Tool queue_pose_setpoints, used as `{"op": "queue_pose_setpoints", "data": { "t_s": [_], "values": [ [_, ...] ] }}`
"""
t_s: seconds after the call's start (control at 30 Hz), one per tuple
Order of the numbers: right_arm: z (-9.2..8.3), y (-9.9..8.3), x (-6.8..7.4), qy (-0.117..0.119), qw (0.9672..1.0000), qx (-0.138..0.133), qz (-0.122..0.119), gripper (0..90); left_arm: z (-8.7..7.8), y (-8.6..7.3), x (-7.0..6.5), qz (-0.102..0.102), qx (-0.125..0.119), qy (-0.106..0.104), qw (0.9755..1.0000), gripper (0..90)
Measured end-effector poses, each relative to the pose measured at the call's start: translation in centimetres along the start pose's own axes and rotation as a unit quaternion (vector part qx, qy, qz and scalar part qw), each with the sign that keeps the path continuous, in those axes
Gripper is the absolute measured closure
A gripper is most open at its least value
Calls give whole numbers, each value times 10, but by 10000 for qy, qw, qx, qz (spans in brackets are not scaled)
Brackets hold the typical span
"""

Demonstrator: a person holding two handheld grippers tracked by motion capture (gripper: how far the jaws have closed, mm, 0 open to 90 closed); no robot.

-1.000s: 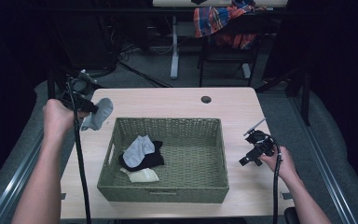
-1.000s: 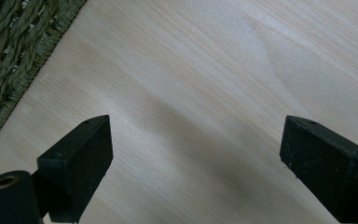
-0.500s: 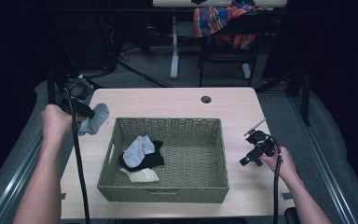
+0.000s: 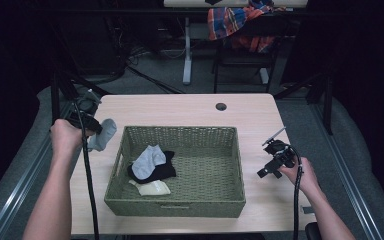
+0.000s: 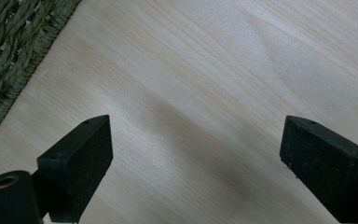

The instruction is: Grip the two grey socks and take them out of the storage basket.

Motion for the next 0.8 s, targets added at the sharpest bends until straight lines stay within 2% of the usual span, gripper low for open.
{"op": "queue_pose_setpoints", "data": {
  "t_s": [0.07, 0.1, 0.2, 0.3, 0.37, 0.57, 0.63, 0.73, 0.77, 0.8],
  "values": [
    [0, 0, 0, 14, 10000, -16, 33, 91, 13, -4, 1, -55, 142, -39, 9999, 846],
    [0, 0, 0, 14, 10000, -16, 33, 91, 13, -4, 1, -55, 142, -39, 9999, 845],
    [0, 0, 0, 9, 10000, -7, 1, 91, 32, -11, 2, -118, 272, -47, 9995, 845],
    [0, 0, 0, 6, 10000, 3, -5, 91, 40, -15, 3, -167, 342, -62, 9993, 843],
    [0, 0, 0, 4, 10000, 6, -7, 91, 53, -19, 6, -293, 404, -110, 9987, 842],
    [0, -1, 0, 4, 10000, 8, -1, 91, 72, -28, 6, -438, 530, -218, 9974, 830],
    [0, 0, 0, 2, 10000, 7, -4, 91, 77, -31, 6, -538, 601, -301, 9963, 821],
    [0, -1, 0, 8, 10000, 12, -4, 91, 79, -32, 6, -605, 610, -427, 9954, 736],
    [0, -1, 0, 9, 10000, -3, 9, 91, 77, -32, 6, -596, 606, -418, 9955, 689],
    [0, -1, -1, 6, 10000, -4, 14, 91, 73, -31, 7, -607, 549, -411, 9958, 593]
  ]
}}
Point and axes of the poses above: each handheld gripper's, and its own axes: z roughly forward along the jaws, y roughly out of its top, x roughly to its left, the point moved 7 cm from there along z, roughly forward along the jaws, and after that the axes turned 7 degrees about -z, right-handed, at the moved point
